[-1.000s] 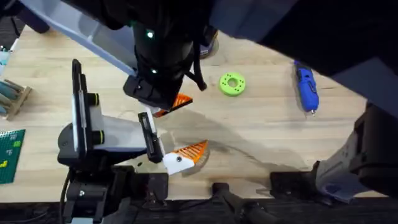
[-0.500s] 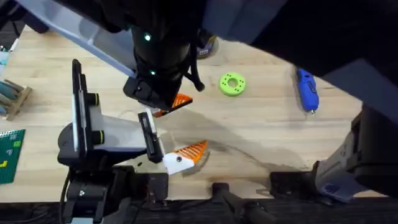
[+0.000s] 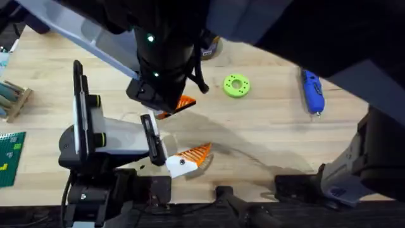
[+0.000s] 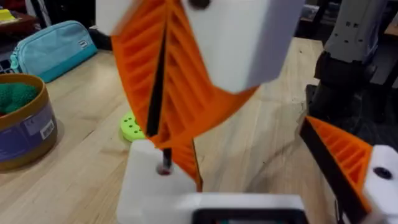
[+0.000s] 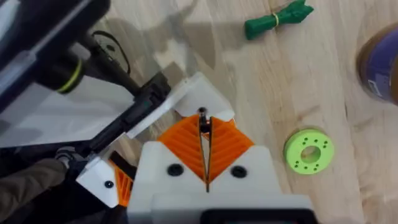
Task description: Pick up the gripper from the table and insert it into the empty holder that is missing its gripper. Then pick up a screw, insert it into the mounting hole, and use the screwdriver to tighten it. Finally, clean up the table by picking up the vegetable and placing it into the bucket.
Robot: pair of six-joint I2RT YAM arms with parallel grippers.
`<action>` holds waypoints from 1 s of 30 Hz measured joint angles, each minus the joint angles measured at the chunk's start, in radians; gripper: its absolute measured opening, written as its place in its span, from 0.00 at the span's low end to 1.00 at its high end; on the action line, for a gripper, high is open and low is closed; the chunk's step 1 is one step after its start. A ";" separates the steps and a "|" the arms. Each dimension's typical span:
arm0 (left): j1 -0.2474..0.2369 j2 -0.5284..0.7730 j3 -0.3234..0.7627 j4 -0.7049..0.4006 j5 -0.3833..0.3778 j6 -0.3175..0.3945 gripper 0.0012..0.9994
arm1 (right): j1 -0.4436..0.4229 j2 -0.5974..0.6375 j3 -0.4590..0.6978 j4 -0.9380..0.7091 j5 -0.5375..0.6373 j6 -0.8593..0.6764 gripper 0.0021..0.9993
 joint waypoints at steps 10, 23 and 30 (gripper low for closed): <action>0.000 0.000 0.000 0.000 0.000 -0.004 0.99 | 0.000 0.016 0.000 0.001 0.000 0.000 0.00; 0.000 0.000 0.000 0.000 0.000 -0.004 0.99 | 0.000 0.016 0.000 0.008 0.000 0.000 0.00; 0.000 0.000 0.000 0.000 0.000 -0.004 0.99 | 0.000 0.017 0.000 0.009 0.000 0.000 0.00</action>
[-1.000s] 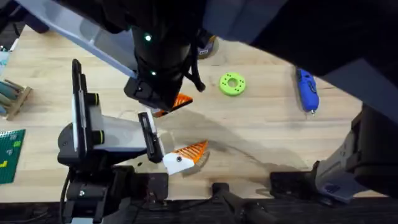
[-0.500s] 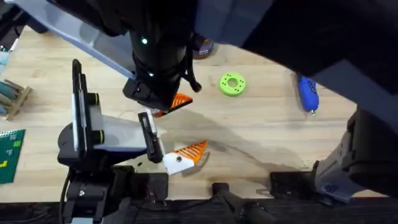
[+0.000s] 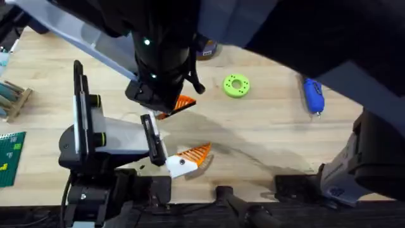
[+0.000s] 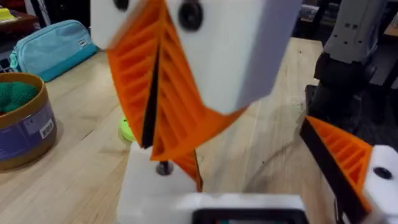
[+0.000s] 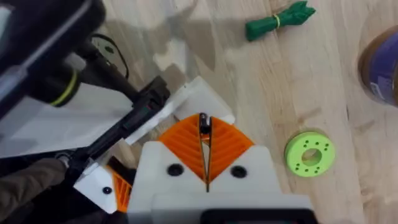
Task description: Pick up the gripper from the table and insert it into the empty holder that is missing its gripper. Then pick up a screw, insert it into the mounting hole, and use the screwdriver to tighten it. Finally, clean up the table by picking up the vegetable and placing it into the bucket.
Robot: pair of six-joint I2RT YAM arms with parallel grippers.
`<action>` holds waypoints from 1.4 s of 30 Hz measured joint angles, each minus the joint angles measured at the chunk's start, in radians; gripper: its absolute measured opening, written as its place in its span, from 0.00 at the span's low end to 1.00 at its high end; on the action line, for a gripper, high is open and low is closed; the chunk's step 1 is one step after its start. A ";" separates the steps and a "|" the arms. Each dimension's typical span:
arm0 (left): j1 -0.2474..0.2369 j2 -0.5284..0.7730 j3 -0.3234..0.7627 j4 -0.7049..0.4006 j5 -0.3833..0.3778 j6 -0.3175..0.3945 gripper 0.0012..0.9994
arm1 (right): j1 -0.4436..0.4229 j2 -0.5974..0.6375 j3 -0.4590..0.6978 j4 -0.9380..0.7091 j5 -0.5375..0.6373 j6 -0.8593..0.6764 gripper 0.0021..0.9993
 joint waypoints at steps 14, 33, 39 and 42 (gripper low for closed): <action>0.000 0.000 0.000 0.000 0.000 -0.007 0.99 | 0.000 0.031 0.002 0.002 -0.031 0.000 0.00; 0.000 0.000 0.000 -0.001 0.007 -0.014 0.99 | -0.004 0.039 0.002 -0.012 -0.030 0.000 0.00; 0.000 0.000 0.000 -0.001 0.007 -0.015 0.99 | -0.013 0.039 0.002 -0.029 -0.031 0.000 0.00; 0.000 0.000 0.000 -0.002 0.008 -0.015 0.99 | -0.020 0.039 0.002 -0.031 -0.033 0.000 0.00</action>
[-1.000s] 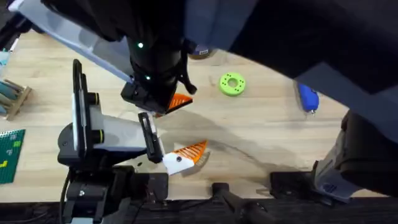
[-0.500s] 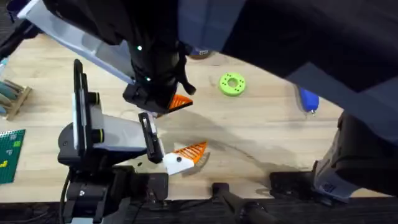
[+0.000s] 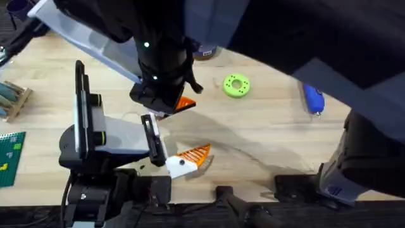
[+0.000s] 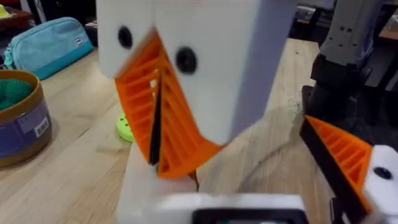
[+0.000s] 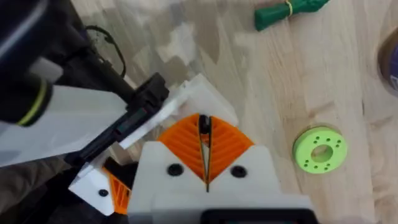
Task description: Pick up the gripper from the table and insert it into the empty holder that is missing its gripper. Then pick up a screw, insert it into the mounting hole, and use the screwdriver to tighten it. Finally, clean up the table by picking up the vegetable and placing it into the bucket.
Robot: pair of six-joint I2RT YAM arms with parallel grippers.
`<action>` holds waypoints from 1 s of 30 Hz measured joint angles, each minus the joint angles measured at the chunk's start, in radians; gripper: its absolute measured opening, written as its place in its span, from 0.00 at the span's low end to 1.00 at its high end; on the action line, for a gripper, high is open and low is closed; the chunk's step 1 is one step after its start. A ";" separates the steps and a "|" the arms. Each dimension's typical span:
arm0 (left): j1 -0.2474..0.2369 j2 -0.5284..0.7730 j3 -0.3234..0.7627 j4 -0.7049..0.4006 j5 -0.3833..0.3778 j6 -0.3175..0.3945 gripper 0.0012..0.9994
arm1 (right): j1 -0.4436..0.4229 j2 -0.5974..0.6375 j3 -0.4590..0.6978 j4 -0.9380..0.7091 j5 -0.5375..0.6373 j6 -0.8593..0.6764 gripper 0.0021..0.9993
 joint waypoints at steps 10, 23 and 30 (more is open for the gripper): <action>-0.001 0.000 0.000 0.000 -0.001 0.000 0.99 | -0.003 0.000 0.000 0.005 -0.003 0.000 0.00; -0.001 0.000 0.000 0.000 -0.001 0.000 0.99 | -0.004 0.000 0.000 0.004 0.002 -0.003 0.33; -0.001 0.000 0.000 0.000 0.000 0.000 0.99 | -0.018 0.000 0.000 0.000 0.018 -0.011 0.75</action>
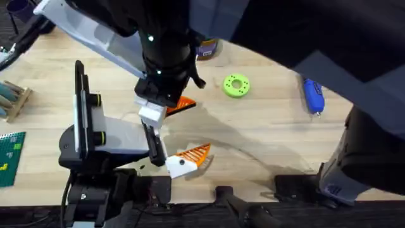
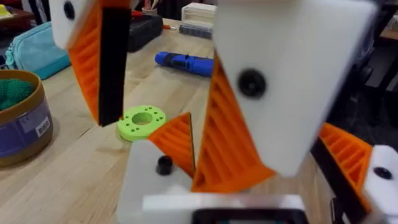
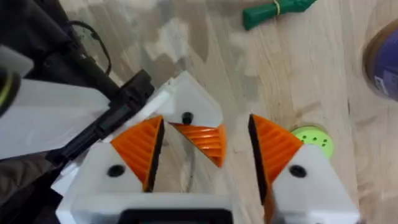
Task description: Pick up the gripper from the table and insert it into the empty holder that is missing its gripper. Then pick up a screw, insert it into the mounting hole, and use the screwdriver to tighten it. Finally, clean up the table by picking up the vegetable and placing it into the bucket.
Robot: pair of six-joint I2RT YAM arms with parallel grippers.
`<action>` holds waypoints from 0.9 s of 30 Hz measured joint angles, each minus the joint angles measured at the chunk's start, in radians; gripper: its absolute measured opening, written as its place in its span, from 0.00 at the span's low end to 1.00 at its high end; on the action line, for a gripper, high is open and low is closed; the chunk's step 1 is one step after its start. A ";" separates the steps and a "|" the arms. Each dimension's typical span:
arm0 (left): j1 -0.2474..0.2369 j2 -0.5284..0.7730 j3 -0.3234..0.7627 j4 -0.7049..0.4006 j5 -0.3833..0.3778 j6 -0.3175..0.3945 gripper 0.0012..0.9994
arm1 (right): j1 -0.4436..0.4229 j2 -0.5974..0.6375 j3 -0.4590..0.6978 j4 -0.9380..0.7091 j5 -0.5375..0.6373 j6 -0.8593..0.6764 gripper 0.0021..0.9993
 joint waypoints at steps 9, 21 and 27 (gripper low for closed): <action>0.000 0.000 0.000 0.001 -0.001 0.001 0.99 | 0.001 -0.005 0.000 0.010 -0.002 -0.002 0.76; 0.000 0.000 0.000 0.000 0.000 0.002 0.99 | -0.047 -0.071 0.000 0.047 -0.011 -0.002 0.76; 0.000 0.000 0.000 0.001 0.000 0.002 0.99 | -0.102 -0.111 -0.022 0.057 -0.011 -0.002 0.76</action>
